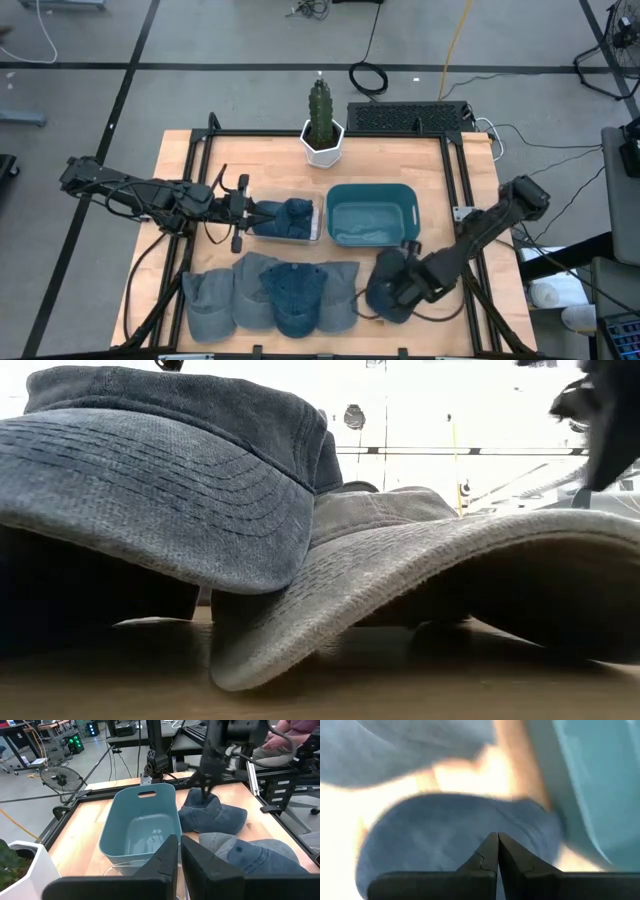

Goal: Pick & Place hat
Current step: Put the right blue cap into the transparent bin

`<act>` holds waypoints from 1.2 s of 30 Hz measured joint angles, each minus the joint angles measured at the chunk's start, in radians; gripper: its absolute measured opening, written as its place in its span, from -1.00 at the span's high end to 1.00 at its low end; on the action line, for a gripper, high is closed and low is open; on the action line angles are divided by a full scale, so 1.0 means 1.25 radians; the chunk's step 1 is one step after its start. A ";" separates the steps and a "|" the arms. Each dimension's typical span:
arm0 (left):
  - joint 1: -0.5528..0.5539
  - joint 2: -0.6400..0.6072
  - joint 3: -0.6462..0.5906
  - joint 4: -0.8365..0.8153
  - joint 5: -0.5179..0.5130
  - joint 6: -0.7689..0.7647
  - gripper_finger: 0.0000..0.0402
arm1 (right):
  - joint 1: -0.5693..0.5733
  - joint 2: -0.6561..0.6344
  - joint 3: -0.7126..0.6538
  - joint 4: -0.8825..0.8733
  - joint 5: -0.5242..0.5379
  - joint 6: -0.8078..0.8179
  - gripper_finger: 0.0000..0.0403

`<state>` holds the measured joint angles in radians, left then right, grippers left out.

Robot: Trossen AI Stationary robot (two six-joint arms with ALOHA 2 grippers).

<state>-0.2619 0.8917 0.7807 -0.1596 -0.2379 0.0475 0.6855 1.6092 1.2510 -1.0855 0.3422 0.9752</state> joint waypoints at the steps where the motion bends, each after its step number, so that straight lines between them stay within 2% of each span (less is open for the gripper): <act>1: 0.000 0.000 0.000 0.000 0.000 0.000 0.85 | 0.009 -0.003 -0.001 -0.052 0.007 0.032 1.00; 3: 0.000 0.000 0.000 0.000 0.000 0.000 0.85 | 0.026 -0.004 -0.016 -0.152 0.018 0.105 1.00; 5: 0.000 0.000 0.000 0.000 0.000 0.000 0.85 | 0.034 -0.005 -0.047 -0.194 0.011 0.159 1.00; 8: 0.000 0.000 0.000 0.000 0.000 0.000 0.85 | 0.040 -0.003 -0.110 -0.178 -0.013 0.191 1.00; 10: 0.000 0.000 0.000 0.000 0.000 0.000 0.85 | 0.040 -0.004 -0.155 -0.144 -0.066 0.207 1.00; 15: 0.000 0.000 0.000 0.000 0.000 0.000 0.85 | 0.038 -0.003 -0.224 -0.023 -0.269 0.212 1.00; 18: 0.000 0.000 0.000 0.000 0.000 0.000 0.85 | 0.045 -0.004 -0.230 0.069 -0.335 0.203 1.00; 24: 0.000 0.000 0.000 0.000 0.000 0.000 0.85 | 0.045 -0.022 -0.227 0.334 -0.400 0.156 1.00; 28: 0.000 0.000 0.000 0.000 0.000 0.000 0.85 | 0.051 -0.057 -0.227 0.490 -0.400 0.104 1.00; 33: 0.000 0.000 0.000 0.000 0.000 0.000 0.85 | 0.083 -0.104 -0.227 0.635 -0.400 0.007 1.00; 36: 0.000 0.000 0.000 0.000 0.000 0.000 0.85 | 0.119 -0.124 -0.226 0.663 -0.383 -0.039 1.00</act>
<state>-0.2619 0.8917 0.7807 -0.1600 -0.2379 0.0479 0.8338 1.4545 0.9691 -0.2570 -0.1363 0.9265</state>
